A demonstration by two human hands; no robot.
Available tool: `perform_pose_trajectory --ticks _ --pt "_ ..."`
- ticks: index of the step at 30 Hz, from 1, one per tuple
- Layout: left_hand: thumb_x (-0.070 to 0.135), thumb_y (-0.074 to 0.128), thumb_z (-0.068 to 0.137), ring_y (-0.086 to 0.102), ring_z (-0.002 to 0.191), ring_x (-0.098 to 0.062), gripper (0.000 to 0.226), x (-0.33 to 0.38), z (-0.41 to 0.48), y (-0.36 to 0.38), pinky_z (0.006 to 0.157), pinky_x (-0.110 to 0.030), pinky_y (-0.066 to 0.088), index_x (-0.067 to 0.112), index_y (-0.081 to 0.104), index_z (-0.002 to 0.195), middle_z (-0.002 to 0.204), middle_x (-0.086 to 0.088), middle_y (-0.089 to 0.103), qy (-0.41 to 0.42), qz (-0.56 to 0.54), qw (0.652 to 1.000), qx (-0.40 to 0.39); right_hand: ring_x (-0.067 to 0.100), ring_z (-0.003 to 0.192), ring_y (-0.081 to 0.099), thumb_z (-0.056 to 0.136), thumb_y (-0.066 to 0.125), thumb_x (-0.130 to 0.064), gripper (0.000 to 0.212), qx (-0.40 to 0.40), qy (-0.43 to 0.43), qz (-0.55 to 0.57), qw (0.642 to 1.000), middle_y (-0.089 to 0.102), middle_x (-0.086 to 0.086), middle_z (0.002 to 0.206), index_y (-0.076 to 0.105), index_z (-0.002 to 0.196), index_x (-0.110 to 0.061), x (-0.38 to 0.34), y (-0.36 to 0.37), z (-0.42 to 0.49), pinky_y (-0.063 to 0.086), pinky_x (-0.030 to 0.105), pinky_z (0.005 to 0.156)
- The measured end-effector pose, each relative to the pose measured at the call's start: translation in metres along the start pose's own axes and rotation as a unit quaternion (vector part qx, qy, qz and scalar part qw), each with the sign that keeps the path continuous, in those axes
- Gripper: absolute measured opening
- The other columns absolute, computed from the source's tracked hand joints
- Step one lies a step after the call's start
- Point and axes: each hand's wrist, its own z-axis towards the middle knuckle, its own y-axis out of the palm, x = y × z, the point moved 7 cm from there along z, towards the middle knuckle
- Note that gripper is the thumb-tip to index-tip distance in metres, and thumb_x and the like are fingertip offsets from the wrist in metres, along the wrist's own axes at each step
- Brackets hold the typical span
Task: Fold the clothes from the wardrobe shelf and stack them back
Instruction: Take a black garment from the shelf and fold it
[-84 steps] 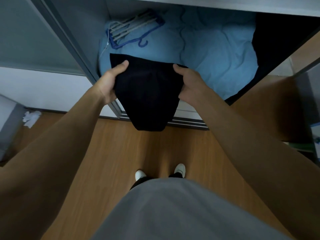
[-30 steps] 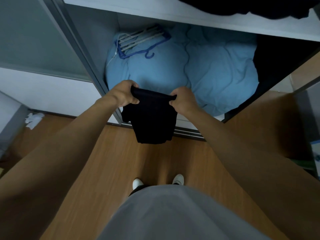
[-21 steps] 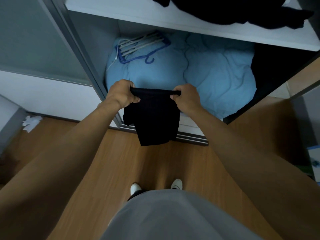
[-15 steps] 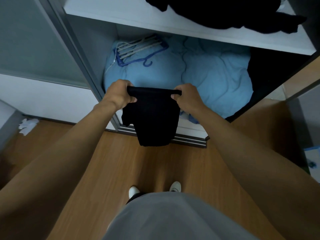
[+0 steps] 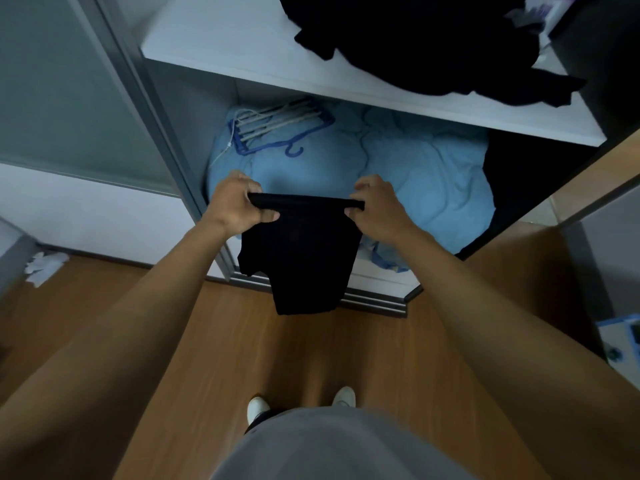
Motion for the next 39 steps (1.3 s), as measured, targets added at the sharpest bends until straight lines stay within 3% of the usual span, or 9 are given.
perform_pose_trajectory --ticks 6,10,18,21,24,29,34,37,39 --pt "0.009 0.076 0.085 0.073 0.087 -0.018 0.017 0.030 -0.018 -0.009 0.076 -0.029 0.058 0.010 0.067 0.099 0.089 -0.001 0.075 0.008 -0.407 0.913 -0.027 -0.003 0.094 0.068 0.082 0.080 -0.018 0.024 0.005 0.005 0.424 0.905 0.075 -0.012 0.100 0.072 0.100 -0.031 0.019 -0.023 -0.018 0.049 0.010 0.080" --pt "0.010 0.077 0.084 0.073 0.093 -0.020 0.030 0.052 -0.016 -0.017 0.078 -0.030 0.059 0.003 0.064 0.110 0.100 -0.006 0.076 0.015 -0.423 0.906 0.006 0.008 0.112 0.065 0.074 0.082 -0.045 0.062 -0.043 0.089 0.471 0.877 0.070 -0.005 0.121 0.062 0.129 -0.022 0.031 0.033 -0.029 0.051 0.021 0.095" --pt "0.042 0.074 0.084 0.053 0.095 -0.018 0.045 -0.042 -0.051 -0.035 0.092 -0.035 0.047 0.012 0.048 0.105 0.104 -0.005 0.050 -0.109 -0.227 0.919 0.303 0.019 0.112 0.068 0.084 0.074 -0.027 0.022 -0.119 0.090 0.687 0.711 0.073 0.003 0.118 0.079 0.105 -0.022 -0.008 0.051 -0.021 0.056 0.030 0.087" --pt "0.067 0.048 0.091 0.058 0.091 -0.012 0.054 -0.056 -0.069 0.023 0.087 -0.035 0.047 0.016 0.056 0.107 0.102 0.003 0.060 -0.194 -0.317 0.917 0.145 0.021 0.114 0.067 0.086 0.069 -0.029 0.029 -0.138 0.114 0.726 0.664 0.070 0.007 0.123 0.077 0.111 -0.016 -0.013 0.052 -0.027 0.056 0.033 0.089" --pt "0.083 0.029 0.086 0.045 0.132 -0.011 0.087 -0.051 -0.080 0.069 0.116 -0.039 0.028 0.028 0.034 0.152 0.143 0.011 0.048 -0.190 -0.414 0.889 -0.048 0.023 0.109 0.069 0.086 0.067 -0.032 0.034 -0.145 0.149 0.733 0.647 0.071 0.009 0.121 0.076 0.112 -0.012 -0.013 0.047 -0.034 0.058 0.034 0.084" --pt "0.094 0.050 0.060 0.012 0.150 -0.010 0.124 -0.038 -0.071 0.081 0.123 -0.037 0.013 0.032 0.006 0.158 0.166 0.008 0.012 -0.123 -0.443 0.878 -0.134 0.024 0.099 0.072 0.083 0.069 -0.033 0.037 -0.152 0.172 0.747 0.625 0.074 0.009 0.110 0.077 0.109 -0.008 -0.005 0.037 -0.040 0.058 0.036 0.086" --pt "0.059 0.059 0.087 0.030 0.141 -0.009 0.091 -0.019 -0.041 0.070 0.113 -0.022 0.029 0.015 0.019 0.155 0.158 0.000 0.031 -0.050 -0.376 0.916 -0.129 0.025 0.100 0.069 0.082 0.072 -0.029 0.042 -0.153 0.160 0.776 0.591 0.071 0.010 0.112 0.072 0.117 -0.005 -0.005 0.025 -0.041 0.053 0.037 0.097" --pt "0.044 0.047 0.098 0.054 0.121 -0.001 0.051 -0.011 -0.035 0.074 0.114 -0.025 0.036 0.010 0.046 0.136 0.138 0.000 0.054 -0.047 -0.416 0.894 -0.161 0.027 0.100 0.070 0.084 0.072 -0.028 0.041 -0.142 0.150 0.789 0.578 0.071 0.012 0.112 0.072 0.117 -0.004 -0.008 0.018 -0.038 0.054 0.040 0.095" --pt "0.054 0.062 0.089 0.062 0.115 -0.005 0.061 -0.006 -0.039 0.079 0.111 -0.028 0.042 0.010 0.052 0.130 0.125 0.002 0.065 -0.060 -0.450 0.869 -0.196 0.028 0.100 0.070 0.087 0.070 -0.028 0.039 -0.123 0.144 0.802 0.567 0.071 0.013 0.112 0.072 0.117 -0.003 -0.006 0.013 -0.034 0.054 0.041 0.093"
